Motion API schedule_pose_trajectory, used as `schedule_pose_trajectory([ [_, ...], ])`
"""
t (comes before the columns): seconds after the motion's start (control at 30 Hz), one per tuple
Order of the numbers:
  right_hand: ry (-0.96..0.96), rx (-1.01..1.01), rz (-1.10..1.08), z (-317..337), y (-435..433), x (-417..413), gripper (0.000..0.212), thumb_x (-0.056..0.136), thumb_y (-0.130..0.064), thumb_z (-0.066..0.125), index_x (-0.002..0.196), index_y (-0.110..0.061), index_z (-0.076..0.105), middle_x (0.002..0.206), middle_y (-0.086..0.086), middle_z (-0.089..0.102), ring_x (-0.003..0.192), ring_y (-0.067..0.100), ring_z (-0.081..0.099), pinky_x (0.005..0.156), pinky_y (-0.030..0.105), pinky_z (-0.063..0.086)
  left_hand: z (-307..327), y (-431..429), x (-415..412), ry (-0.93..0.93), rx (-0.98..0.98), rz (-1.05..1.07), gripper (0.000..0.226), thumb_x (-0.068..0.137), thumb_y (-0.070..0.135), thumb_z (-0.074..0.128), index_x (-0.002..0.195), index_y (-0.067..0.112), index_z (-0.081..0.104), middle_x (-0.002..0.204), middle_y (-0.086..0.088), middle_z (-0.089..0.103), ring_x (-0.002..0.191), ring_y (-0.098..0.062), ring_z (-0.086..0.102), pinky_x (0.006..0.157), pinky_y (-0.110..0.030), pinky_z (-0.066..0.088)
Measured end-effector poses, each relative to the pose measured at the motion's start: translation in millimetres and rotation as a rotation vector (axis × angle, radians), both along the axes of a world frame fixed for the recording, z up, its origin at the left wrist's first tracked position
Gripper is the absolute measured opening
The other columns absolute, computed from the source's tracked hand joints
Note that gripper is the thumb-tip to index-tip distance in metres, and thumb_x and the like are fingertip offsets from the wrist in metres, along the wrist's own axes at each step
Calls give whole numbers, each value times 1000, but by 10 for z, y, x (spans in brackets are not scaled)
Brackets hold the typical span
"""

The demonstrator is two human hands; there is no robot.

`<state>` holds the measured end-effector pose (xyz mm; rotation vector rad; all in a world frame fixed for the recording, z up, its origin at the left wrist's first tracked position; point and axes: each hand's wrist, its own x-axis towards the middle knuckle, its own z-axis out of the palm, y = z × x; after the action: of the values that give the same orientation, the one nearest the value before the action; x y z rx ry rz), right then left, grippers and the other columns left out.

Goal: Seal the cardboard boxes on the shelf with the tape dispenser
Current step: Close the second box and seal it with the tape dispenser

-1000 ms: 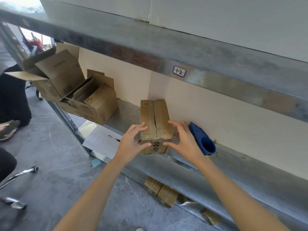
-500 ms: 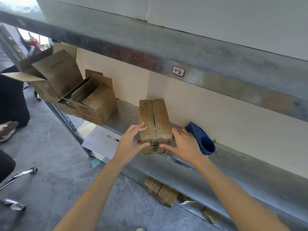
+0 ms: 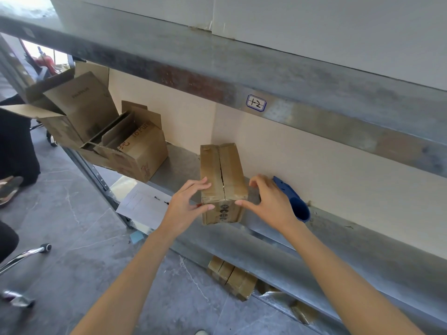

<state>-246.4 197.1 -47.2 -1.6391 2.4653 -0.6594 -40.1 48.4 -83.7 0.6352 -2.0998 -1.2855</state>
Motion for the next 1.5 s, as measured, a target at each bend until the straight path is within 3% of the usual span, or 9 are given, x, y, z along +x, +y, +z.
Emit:
schedule_pose_trajectory([
  [0.23, -69, -51, 247, -88, -44, -33, 53, 91, -45, 61, 140, -25, 54, 155, -10, 38, 144, 11, 32, 114, 31, 31, -6, -14, 15, -18, -118, -8, 55, 79, 24, 79, 131, 15, 63, 134, 9, 56, 123, -2, 55, 84, -34, 61],
  [0.53, -114, -186, 165, -208, -105, 48, 48, 81, -38, 72, 122, -14, 67, 142, -2, 55, 130, 7, 45, 108, 29, 41, -42, 81, -66, 33, -159, 73, 50, 78, 20, 81, 125, 14, 66, 129, 7, 57, 122, -5, 56, 85, -25, 59],
  [0.67, -188, -180, 120, -190, -93, 109, 51, 85, -49, 70, 125, -17, 64, 143, -9, 50, 127, -2, 43, 102, 10, 31, 3, 94, -56, 5, -161, 90, 48, 80, 29, 81, 124, 16, 67, 128, 9, 58, 120, -2, 56, 84, -18, 56],
  [0.8, -178, -273, 31, -233, -162, 251, 40, 81, -32, 77, 113, -8, 67, 132, -2, 57, 121, -5, 44, 93, -3, 29, 26, 188, -158, 14, -285, 245, 30, 79, 7, 77, 108, 12, 71, 117, 6, 65, 104, -1, 62, 75, -30, 60],
  [0.93, -265, -346, -29, -244, -184, 276, 25, 80, -17, 74, 103, -9, 70, 126, -5, 60, 116, -4, 50, 96, 4, 36, 36, 195, -208, 27, -296, 311, 28, 76, 0, 72, 101, 11, 75, 112, 6, 68, 91, 0, 63, 67, -29, 59],
  [1.03, -300, -359, -23, -209, -197, 212, 14, 84, -8, 68, 98, -9, 71, 120, -2, 64, 114, -6, 52, 97, 7, 39, 55, 172, -179, 31, -262, 278, 30, 78, -5, 70, 103, 11, 76, 113, 6, 68, 96, 10, 61, 72, -13, 55],
  [1.17, -351, -332, 3, -211, -179, 151, 18, 91, -7, 62, 106, -13, 70, 125, -2, 64, 116, 1, 56, 102, 14, 41, 42, 133, -125, 17, -139, 201, 30, 88, -1, 66, 112, 14, 75, 121, 7, 66, 92, -13, 66, 74, -25, 60],
  [1.3, -452, -280, 38, -206, -113, 82, 25, 97, -18, 61, 122, -19, 64, 136, -8, 59, 126, 0, 51, 107, 15, 37, 90, 75, -49, -2, -100, 114, 31, 95, 1, 62, 120, 16, 71, 127, 6, 63, 112, 4, 58, 78, -15, 55],
  [1.5, -473, -265, 58, -172, -80, 69, 26, 98, -14, 57, 123, -21, 61, 139, -7, 57, 130, 4, 50, 111, 26, 38, 69, 66, -42, 10, -38, 92, 30, 96, 2, 60, 121, 17, 70, 129, 7, 61, 118, 4, 55, 77, -11, 51],
])
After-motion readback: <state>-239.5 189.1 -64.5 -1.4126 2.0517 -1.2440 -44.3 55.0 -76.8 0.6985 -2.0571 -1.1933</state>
